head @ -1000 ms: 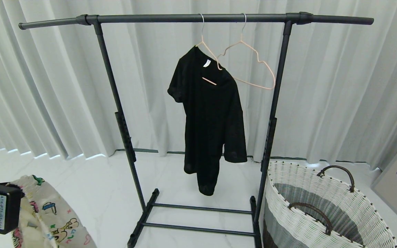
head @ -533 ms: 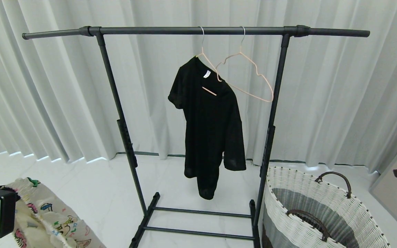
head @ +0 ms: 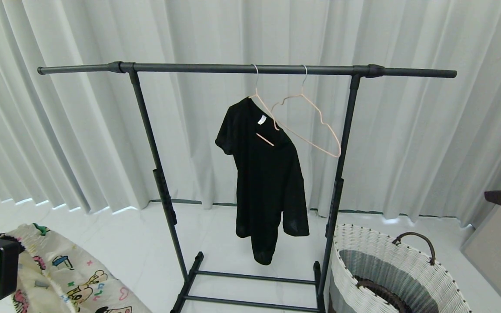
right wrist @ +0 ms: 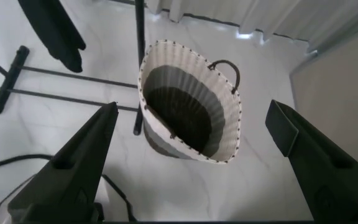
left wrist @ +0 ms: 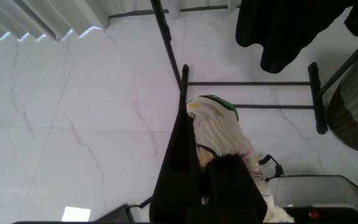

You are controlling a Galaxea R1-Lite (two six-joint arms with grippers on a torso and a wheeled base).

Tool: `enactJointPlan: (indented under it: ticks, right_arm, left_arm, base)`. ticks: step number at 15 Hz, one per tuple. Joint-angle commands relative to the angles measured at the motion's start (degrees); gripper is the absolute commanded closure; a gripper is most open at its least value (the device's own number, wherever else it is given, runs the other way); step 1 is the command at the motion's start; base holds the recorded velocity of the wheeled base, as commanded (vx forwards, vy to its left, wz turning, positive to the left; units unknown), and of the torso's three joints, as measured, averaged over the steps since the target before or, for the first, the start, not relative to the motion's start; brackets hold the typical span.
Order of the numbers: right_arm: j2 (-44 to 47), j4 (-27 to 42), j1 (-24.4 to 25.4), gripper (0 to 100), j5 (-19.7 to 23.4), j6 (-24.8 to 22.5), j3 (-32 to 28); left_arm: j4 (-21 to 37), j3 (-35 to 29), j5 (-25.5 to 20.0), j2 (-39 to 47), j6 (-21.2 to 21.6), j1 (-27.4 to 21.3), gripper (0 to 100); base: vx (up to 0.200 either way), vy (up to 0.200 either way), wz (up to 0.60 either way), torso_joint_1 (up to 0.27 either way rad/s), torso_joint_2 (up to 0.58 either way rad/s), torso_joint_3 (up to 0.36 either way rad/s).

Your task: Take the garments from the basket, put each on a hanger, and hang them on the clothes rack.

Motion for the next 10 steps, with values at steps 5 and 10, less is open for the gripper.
enactJointPlan:
  ticks: [5,10]
  right_arm:
    - [1.4,-4.3,0.0,0,0.6,0.1,0.1]
    - [2.6,-8.3,-0.1,0,7.4,-0.1,1.3]
  left_arm:
    - [0.0,-0.1,0.0,0.1,0.2,0.0,100]
    - [0.0,-0.1,0.1,0.1,2.3,0.0,100]
  base:
    - [0.000,0.000,0.00,0.225,-0.50,-0.284]
    - [0.080,0.000,0.00,0.123,-0.27,-0.145]
